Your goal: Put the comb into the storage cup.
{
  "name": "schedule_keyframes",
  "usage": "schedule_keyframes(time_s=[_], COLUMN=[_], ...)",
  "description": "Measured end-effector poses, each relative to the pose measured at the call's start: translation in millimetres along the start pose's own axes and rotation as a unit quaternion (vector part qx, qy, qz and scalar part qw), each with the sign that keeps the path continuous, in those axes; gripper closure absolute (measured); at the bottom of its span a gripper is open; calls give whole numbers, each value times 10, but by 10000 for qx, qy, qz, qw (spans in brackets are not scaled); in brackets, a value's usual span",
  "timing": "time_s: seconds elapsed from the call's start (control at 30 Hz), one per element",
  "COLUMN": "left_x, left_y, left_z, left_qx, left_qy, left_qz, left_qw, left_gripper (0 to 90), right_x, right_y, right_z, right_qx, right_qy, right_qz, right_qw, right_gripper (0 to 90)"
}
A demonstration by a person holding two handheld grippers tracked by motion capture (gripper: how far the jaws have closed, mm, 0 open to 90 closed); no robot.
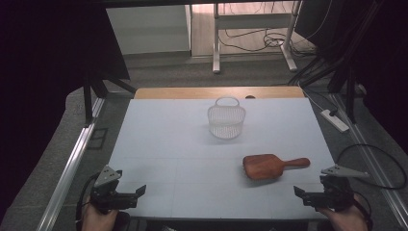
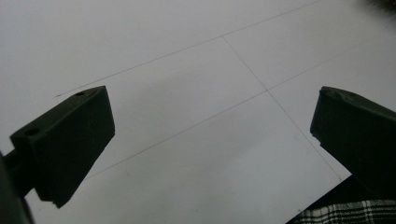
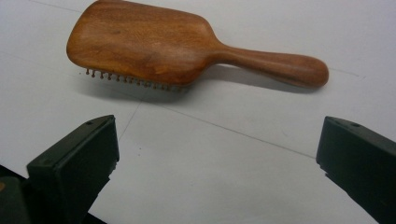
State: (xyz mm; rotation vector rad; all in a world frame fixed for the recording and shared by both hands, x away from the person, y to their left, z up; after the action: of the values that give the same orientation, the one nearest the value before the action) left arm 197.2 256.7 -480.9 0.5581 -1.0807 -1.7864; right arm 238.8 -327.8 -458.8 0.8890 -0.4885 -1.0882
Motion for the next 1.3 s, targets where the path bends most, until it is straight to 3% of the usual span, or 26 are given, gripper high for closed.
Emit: schedule_keyframes(time_s=[0.2,0.37,0.77,1.03,1.17,1.3], left_x=[-25,-10,10,1,1,-3], left_y=[-8,-2,1,0,-1,-1], left_z=[9,-6,-28,-28,-29,-26], left_qx=[47,-34,-146,-134,-135,-132], left_qy=[-94,-98,-140,-174,-171,-175], left_qz=[105,20,-124,-80,-86,-69], left_qw=[9999,9999,9997,9997,9997,9997], left_gripper=[8,10,6,2,2,2], right_x=[-31,-40,-27,-15,-21,-15], right_y=[1,0,5,37,93,119], right_z=[-11,-28,-27,-35,-49,-70], right_qx=[-61,-146,-144,-73,-57,-79], right_qy=[48,75,142,290,300,358], right_qz=[108,180,92,34,249,264], right_qw=[9999,9997,9998,9995,9992,9990], right_gripper=[0,0,0,0,0,0])
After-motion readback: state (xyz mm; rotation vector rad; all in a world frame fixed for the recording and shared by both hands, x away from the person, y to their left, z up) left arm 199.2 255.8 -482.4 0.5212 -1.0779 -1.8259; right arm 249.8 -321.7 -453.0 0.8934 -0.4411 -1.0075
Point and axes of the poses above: each handheld gripper's, and its own axes: z roughly backward along the jaws, y roughly out of its top, x roughly to its right, the point moved 1 cm from there along -z, roughly forward along the jaws, and after that the axes turned 12 degrees about x, right-handed, at the moved point
